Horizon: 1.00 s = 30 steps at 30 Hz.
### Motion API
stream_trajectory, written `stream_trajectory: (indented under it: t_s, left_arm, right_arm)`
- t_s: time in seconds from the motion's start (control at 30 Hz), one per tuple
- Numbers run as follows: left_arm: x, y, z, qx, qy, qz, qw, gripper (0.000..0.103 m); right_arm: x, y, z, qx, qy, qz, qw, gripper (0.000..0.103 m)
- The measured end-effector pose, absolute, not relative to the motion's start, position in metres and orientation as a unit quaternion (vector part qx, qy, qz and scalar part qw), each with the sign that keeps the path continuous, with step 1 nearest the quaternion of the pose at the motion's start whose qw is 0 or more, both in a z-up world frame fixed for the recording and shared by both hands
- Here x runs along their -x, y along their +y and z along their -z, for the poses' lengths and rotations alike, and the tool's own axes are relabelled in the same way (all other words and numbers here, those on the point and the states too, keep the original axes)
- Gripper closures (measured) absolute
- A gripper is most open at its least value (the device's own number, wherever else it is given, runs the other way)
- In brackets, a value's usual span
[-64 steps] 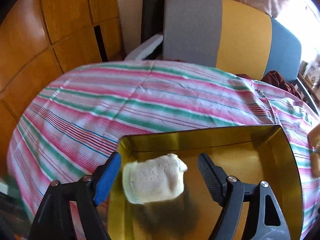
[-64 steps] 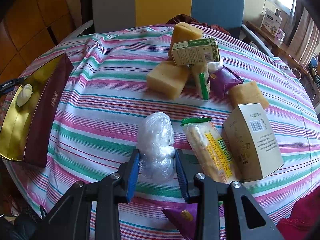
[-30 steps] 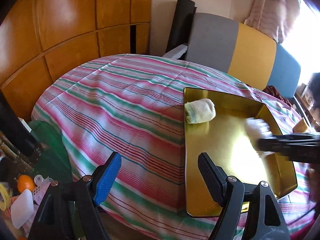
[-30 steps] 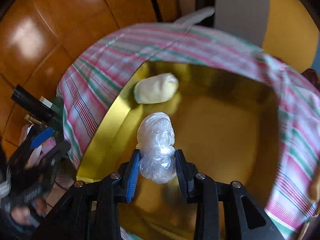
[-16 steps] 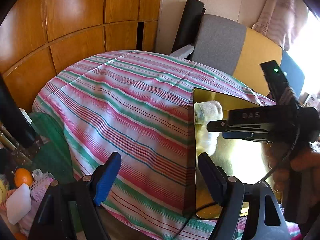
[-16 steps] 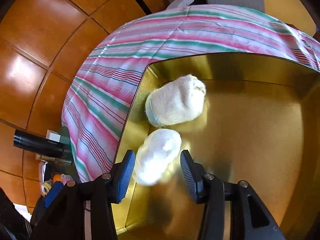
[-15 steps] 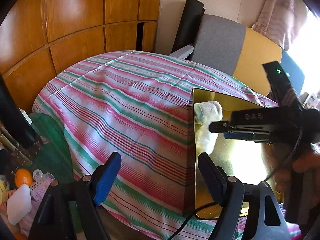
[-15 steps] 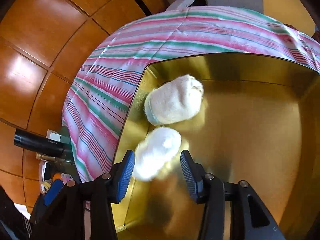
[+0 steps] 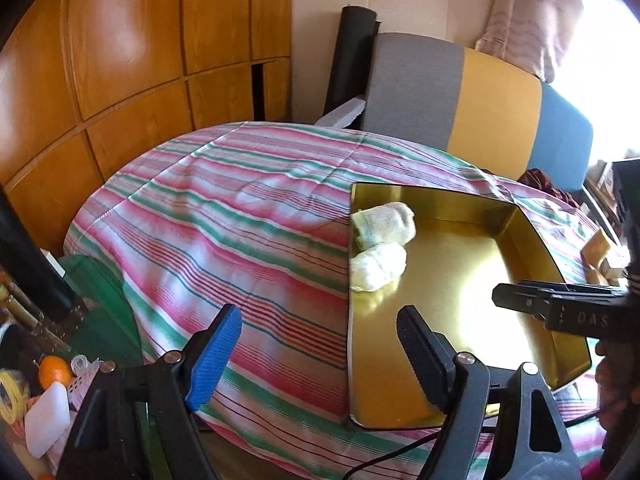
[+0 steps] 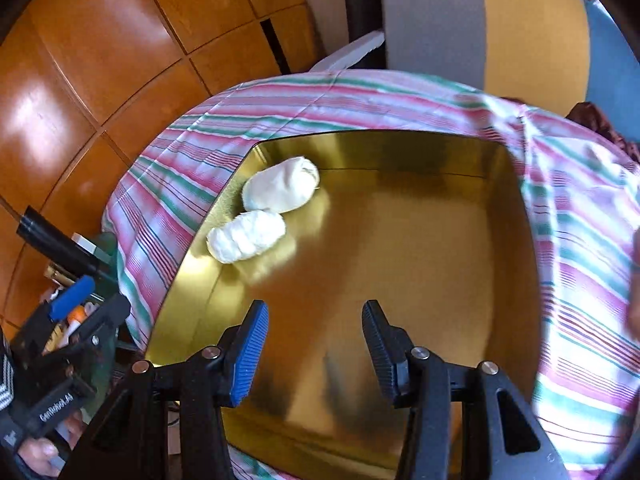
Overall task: Organize objects
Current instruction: 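Carry the plastic-wrapped bundle into the tray beside the sock roll, release, then move both grippers back toward the remaining items on the cloth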
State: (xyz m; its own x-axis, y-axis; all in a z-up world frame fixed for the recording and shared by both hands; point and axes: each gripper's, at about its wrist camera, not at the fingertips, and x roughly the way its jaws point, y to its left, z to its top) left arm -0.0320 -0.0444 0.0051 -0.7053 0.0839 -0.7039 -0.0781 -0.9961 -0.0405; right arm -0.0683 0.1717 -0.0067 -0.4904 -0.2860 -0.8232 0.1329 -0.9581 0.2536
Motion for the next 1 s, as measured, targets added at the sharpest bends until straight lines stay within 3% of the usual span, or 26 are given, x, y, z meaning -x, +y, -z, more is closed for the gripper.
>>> stream_trajectory:
  t_s: [0.33,0.77,1.0]
  left_arm:
    - [0.021,-0.019,-0.01,0.376,0.016,-0.924,0.067,0.022]
    - [0.014,0.005,-0.008,0.379,0.036,-0.92,0.092,0.02]
    - [0.014,0.025,-0.014,0.37,0.047,-0.921,0.116,0.016]
  right_arm:
    - [0.029,0.195,-0.005,-0.461,-0.06,0.881,0.084,0.053]
    - [-0.017,0.26,0.0,-0.458,-0.102,0.883,0.022,0.046]
    - [-0.057,0.322,-0.003,-0.451,-0.134,0.881,-0.034,0.033]
